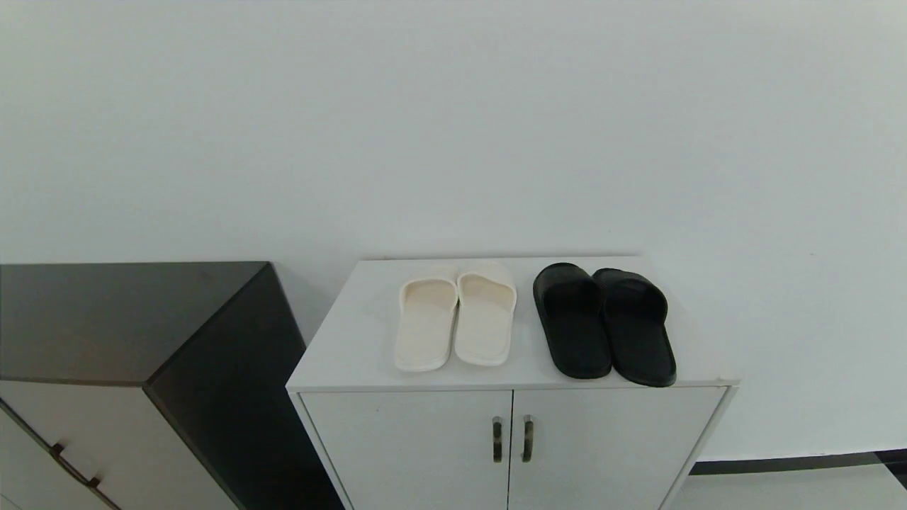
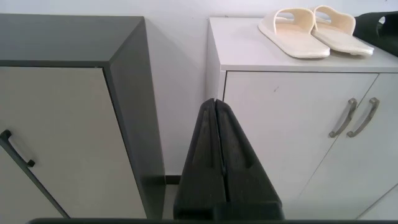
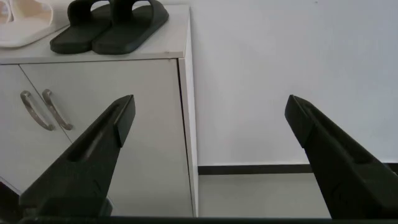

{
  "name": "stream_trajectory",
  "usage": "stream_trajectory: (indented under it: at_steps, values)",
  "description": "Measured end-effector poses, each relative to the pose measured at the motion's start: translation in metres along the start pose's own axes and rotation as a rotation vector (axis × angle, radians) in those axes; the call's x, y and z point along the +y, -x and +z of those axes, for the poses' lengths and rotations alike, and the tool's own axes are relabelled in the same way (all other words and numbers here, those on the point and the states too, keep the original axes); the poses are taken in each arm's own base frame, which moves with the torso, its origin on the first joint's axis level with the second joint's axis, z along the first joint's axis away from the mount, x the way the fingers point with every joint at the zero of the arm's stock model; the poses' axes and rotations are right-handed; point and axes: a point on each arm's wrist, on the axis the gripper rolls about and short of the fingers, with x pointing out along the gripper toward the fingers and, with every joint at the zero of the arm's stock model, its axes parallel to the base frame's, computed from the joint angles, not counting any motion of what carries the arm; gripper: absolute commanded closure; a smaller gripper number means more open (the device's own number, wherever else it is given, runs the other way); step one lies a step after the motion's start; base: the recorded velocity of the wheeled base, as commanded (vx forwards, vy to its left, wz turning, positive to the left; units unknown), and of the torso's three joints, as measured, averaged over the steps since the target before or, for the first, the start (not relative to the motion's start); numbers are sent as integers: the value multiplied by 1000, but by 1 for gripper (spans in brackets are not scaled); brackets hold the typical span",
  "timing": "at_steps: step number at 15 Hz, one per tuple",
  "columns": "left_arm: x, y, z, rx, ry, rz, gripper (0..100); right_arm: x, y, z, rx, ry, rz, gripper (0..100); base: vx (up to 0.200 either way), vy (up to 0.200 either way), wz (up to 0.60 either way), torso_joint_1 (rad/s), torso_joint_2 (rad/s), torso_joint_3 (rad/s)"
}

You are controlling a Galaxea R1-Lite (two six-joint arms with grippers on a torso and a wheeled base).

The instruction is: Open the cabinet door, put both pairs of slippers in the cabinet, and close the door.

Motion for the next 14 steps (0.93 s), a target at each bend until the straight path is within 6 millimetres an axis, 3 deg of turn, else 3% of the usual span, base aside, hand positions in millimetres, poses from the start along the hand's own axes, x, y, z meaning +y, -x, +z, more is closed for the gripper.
stream_trajectory:
  at_steps: [6,10,12,14]
  values:
    - [0,0,0,0,-4,0,100,0,0,1,-6,-11,-18,0,0,0,0,0,0,0]
    - [0,0,0,1,-16,-7,100,1,14,54,-64,-49,87,0,0,0,0,0,0,0]
    - [0,0,0,1,-19,-14,100,4,6,69,68,-25,225,0,0,0,0,0,0,0]
    - [-1,0,0,2,-19,-31,100,6,-17,82,194,-19,306,0,0,0,0,0,0,0]
